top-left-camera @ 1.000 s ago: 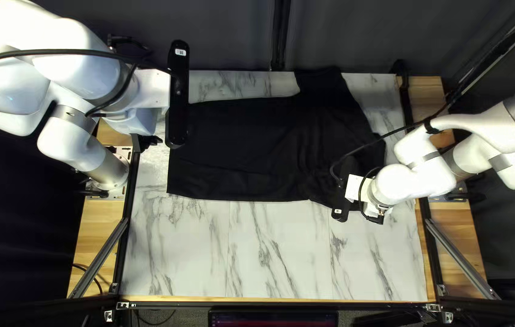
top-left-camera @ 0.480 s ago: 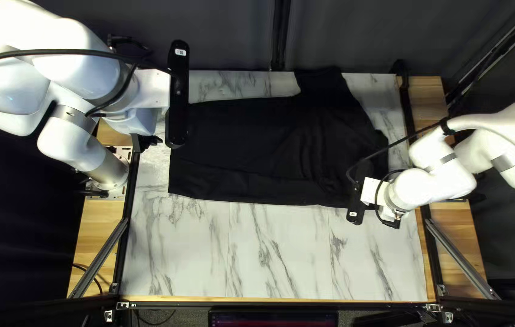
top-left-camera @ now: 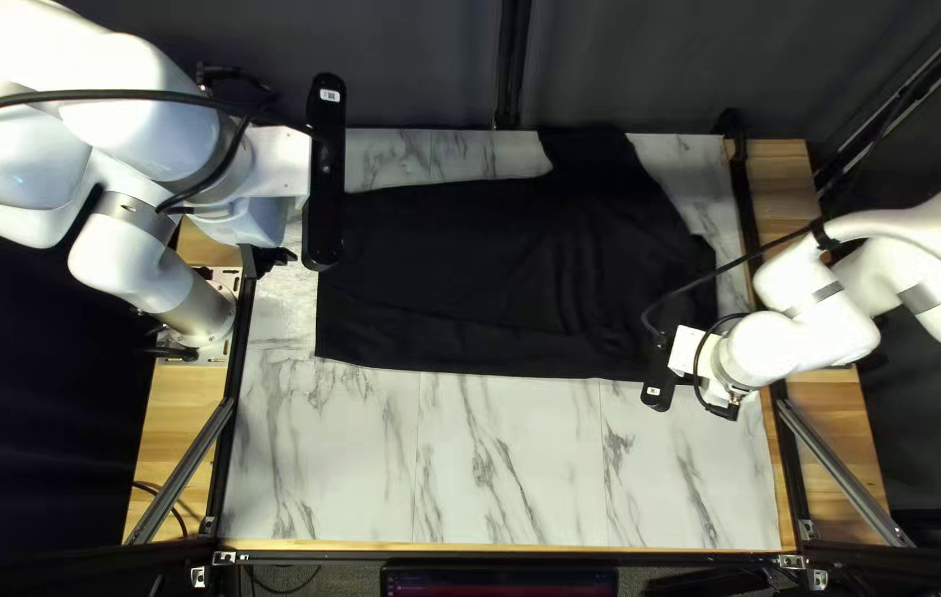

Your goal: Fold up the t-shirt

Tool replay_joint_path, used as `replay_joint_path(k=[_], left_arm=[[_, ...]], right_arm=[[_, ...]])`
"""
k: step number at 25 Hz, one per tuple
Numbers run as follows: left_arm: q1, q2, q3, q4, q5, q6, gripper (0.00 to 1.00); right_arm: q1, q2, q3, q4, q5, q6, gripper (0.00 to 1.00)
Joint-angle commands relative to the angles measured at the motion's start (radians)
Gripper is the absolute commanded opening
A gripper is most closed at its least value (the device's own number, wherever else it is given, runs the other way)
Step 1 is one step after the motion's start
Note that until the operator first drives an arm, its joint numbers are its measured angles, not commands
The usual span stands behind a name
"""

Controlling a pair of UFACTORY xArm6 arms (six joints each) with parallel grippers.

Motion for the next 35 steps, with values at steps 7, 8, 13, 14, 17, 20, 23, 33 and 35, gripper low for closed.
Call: replay_joint_path(k=[7,8,13,14,17,20,23,33,35], left_arm=[[0.000,0.000,0.000,0.000,0.000,0.000,1.00],[0.000,0.000,0.000,0.000,0.000,0.000,1.00],[0.000,0.000,0.000,0.000,0.000,0.000,1.00],[0.000,0.000,0.000,0.000,0.000,0.000,1.00],[0.000,0.000,0.000,0.000,0.000,0.000,1.00],[0.000,0.000,0.000,0.000,0.000,0.000,1.00],[0.000,0.000,0.000,0.000,0.000,0.000,1.00],[0.000,0.000,0.000,0.000,0.000,0.000,1.00],[0.000,0.000,0.000,0.000,0.000,0.000,1.00]], right_arm=[[-0.088,0.063,-0.228,-0.102,0.259,-0.060,1.00],[-0.109,0.092,-0.265,-0.128,0.272,-0.100,1.00],[-0.214,0.177,-0.313,-0.225,0.205,-0.296,1.00],[-0.225,0.174,-0.303,-0.235,0.183,-0.321,1.00],[-0.252,0.185,-0.271,-0.265,0.108,-0.371,1.00],[-0.263,0.205,-0.223,-0.301,0.026,-0.379,1.00],[-0.256,0.238,-0.186,-0.340,-0.057,-0.331,1.00],[-0.234,0.313,-0.193,-0.368,-0.119,-0.115,1.00],[-0.232,0.318,-0.203,-0.372,-0.109,-0.086,0.93]])
